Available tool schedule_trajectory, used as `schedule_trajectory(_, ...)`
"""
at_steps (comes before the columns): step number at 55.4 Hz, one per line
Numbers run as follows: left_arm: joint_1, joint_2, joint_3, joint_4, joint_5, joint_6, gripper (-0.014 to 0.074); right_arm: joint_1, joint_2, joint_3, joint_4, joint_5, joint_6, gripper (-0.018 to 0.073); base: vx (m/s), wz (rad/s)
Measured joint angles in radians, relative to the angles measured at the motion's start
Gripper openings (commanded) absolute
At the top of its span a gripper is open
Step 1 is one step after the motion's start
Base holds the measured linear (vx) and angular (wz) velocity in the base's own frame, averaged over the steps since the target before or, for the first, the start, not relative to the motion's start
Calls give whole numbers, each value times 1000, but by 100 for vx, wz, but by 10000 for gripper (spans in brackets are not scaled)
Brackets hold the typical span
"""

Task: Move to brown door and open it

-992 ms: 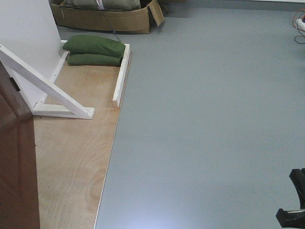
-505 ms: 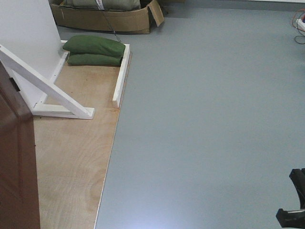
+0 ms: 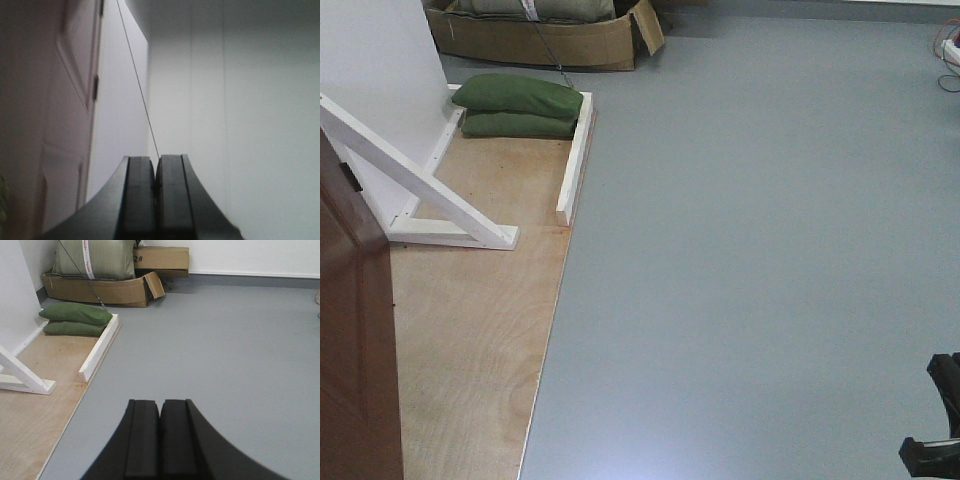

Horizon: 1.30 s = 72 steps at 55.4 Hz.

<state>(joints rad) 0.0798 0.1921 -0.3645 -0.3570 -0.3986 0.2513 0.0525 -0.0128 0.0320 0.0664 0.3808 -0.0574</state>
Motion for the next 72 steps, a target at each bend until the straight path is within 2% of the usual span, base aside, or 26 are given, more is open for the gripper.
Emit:
schedule_trajectory(7, 28, 34, -45, -67, -204, 51, 161, 0, 0, 0, 0, -1, 0, 0, 0, 0)
schedule_trajectory(15, 43, 61, -76, -278, -402, 190, 165, 0, 0, 0, 0, 0, 0, 0, 0, 0)
schedule_trajectory(19, 43, 75, -89, -402, -458, 302, 167, 0, 0, 0, 0, 0, 0, 0, 0, 0)
schedule_trajectory(31, 43, 132, -163, -748, -589, 718, 171, 0, 0, 0, 0, 0, 0, 0, 0, 0)
schedule_trajectory(38, 43, 178, -220, -886, -697, 900, 171, 0, 0, 0, 0, 0, 0, 0, 0, 0)
schedule_trajectory(47, 43, 241, -270, -969, -748, 956, 171, 0, 0, 0, 0, 0, 0, 0, 0, 0)
schedule_trajectory(72, 43, 453, -421, -1128, -697, 958, 171, 0, 0, 0, 0, 0, 0, 0, 0, 0)
